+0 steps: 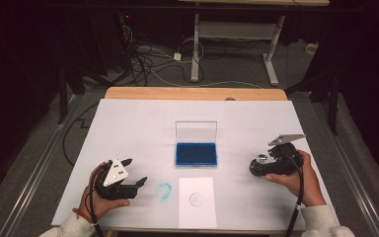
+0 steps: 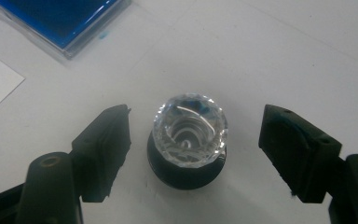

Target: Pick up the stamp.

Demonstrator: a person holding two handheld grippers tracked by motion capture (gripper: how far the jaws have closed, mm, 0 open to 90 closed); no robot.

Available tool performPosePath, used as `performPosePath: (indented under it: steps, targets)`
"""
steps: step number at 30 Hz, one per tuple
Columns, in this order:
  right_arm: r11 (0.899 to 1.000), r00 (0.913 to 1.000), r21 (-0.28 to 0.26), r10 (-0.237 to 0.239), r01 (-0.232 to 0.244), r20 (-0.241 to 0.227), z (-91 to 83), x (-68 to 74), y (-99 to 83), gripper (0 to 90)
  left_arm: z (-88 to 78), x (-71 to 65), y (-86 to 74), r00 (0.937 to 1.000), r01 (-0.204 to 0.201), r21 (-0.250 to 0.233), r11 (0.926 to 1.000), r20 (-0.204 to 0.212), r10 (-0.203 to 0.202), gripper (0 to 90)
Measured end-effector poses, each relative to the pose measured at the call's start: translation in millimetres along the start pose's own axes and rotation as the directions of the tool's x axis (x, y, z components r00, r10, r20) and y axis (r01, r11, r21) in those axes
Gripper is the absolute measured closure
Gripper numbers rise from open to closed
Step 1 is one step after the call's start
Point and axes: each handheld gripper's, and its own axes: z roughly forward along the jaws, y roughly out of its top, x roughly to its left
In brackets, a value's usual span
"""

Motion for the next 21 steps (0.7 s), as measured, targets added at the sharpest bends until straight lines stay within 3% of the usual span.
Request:
performPosePath:
  steps: [5,7,13,21]
  targets:
    - [1.0,0.9998,0.007,-0.002,0.002,0.022,5.4,0.3,-1.3,33.3,1.2,0.5,0.1,0.9999,-0.012,-0.001,0.9999,0.001,0.012,22.1]
    - [1.0,0.9992,0.004,-0.024,0.024,0.033,7.2,4.0,0.0,37.4,2.3,-0.4,-0.1,1.0,-0.005,0.008,1.0,0.008,0.005,22.1]
    - [0.998,0.9977,0.002,-0.063,0.063,0.025,6.0,7.6,1.6,46.2,3.7,-0.8,-0.4,0.9999,-0.006,0.015,0.9999,0.013,0.006,22.1]
    - [0.998,0.9977,0.014,-0.066,0.066,0.015,7.1,6.4,0.8,51.8,4.5,-1.1,-0.4,0.9998,-0.01,0.014,0.9999,0.018,0.01,21.7]
